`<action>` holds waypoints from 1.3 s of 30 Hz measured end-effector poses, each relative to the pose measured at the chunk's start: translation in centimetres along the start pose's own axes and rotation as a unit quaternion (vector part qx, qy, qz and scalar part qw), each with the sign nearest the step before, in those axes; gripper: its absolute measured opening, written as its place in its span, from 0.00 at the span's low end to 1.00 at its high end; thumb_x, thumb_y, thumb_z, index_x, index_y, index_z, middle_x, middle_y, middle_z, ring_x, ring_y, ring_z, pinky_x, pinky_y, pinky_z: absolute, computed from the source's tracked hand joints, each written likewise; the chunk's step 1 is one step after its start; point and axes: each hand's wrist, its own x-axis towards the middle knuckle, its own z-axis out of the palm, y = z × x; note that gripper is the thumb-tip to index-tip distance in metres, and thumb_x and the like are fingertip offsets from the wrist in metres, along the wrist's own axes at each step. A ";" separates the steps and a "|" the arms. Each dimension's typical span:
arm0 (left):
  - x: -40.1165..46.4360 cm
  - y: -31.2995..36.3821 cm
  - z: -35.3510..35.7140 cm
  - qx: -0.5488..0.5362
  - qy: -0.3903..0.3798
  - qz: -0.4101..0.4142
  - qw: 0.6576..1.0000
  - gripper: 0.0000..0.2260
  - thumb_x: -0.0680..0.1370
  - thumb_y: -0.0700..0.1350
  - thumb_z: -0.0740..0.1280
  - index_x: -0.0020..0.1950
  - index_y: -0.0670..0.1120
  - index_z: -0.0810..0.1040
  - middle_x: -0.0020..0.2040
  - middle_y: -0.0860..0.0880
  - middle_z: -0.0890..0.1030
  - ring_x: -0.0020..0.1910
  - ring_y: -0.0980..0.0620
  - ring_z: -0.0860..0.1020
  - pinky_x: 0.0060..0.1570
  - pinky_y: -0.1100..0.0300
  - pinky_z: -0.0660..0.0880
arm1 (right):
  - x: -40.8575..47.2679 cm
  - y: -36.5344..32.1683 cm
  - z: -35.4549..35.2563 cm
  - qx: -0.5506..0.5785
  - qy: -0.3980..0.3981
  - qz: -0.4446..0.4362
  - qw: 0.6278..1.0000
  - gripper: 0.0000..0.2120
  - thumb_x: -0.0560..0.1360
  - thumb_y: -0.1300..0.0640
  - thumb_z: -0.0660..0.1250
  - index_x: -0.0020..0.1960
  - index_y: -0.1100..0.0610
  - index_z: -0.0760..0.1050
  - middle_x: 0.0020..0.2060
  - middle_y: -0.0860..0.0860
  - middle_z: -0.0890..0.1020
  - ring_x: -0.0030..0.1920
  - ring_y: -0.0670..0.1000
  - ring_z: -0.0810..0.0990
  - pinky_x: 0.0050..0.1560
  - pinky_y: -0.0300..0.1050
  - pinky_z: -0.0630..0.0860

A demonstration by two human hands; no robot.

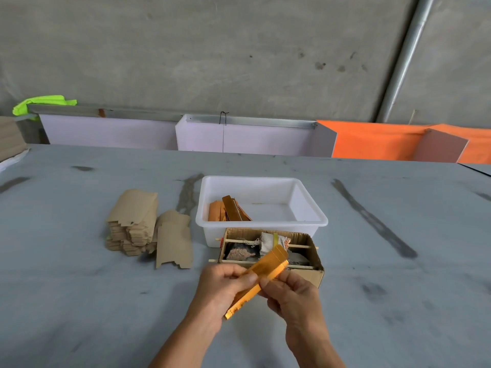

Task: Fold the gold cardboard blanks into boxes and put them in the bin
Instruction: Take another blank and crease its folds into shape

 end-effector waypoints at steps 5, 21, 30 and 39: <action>0.3 -0.1 0.3 -0.062 0.015 -0.046 0.997 0.04 0.72 0.40 0.72 0.39 0.39 0.83 0.29 0.48 0.82 0.25 0.57 0.78 0.24 0.69 0.70 | 0.2 0.7 0.0 0.000 -0.018 0.035 0.999 0.09 0.72 0.63 0.71 0.33 0.61 0.79 0.30 0.56 0.82 0.30 0.47 0.79 0.34 0.41 0.72; 1.8 -2.0 -0.3 0.264 0.183 0.170 0.932 0.11 0.79 0.47 0.64 0.60 0.50 0.78 0.44 0.50 0.83 0.44 0.52 0.80 0.41 0.61 0.74 | 2.8 0.3 -0.9 -0.071 -0.016 -0.026 0.997 0.11 0.73 0.63 0.69 0.32 0.58 0.80 0.31 0.50 0.83 0.32 0.43 0.78 0.39 0.38 0.70; 2.2 -2.8 -0.6 0.300 0.186 0.196 0.915 0.07 0.77 0.48 0.67 0.51 0.49 0.82 0.42 0.52 0.84 0.38 0.56 0.77 0.32 0.70 0.68 | 3.6 0.0 -1.0 -0.068 -0.023 -0.030 0.997 0.07 0.73 0.63 0.69 0.36 0.62 0.79 0.35 0.54 0.83 0.40 0.50 0.79 0.43 0.40 0.72; 3.4 -2.8 -1.4 0.289 0.195 0.196 0.916 0.06 0.76 0.47 0.69 0.50 0.47 0.83 0.43 0.51 0.84 0.41 0.54 0.80 0.32 0.69 0.67 | 3.9 -0.2 -0.4 -0.067 -0.038 -0.027 0.997 0.08 0.73 0.62 0.70 0.36 0.61 0.79 0.35 0.53 0.83 0.40 0.50 0.78 0.44 0.41 0.71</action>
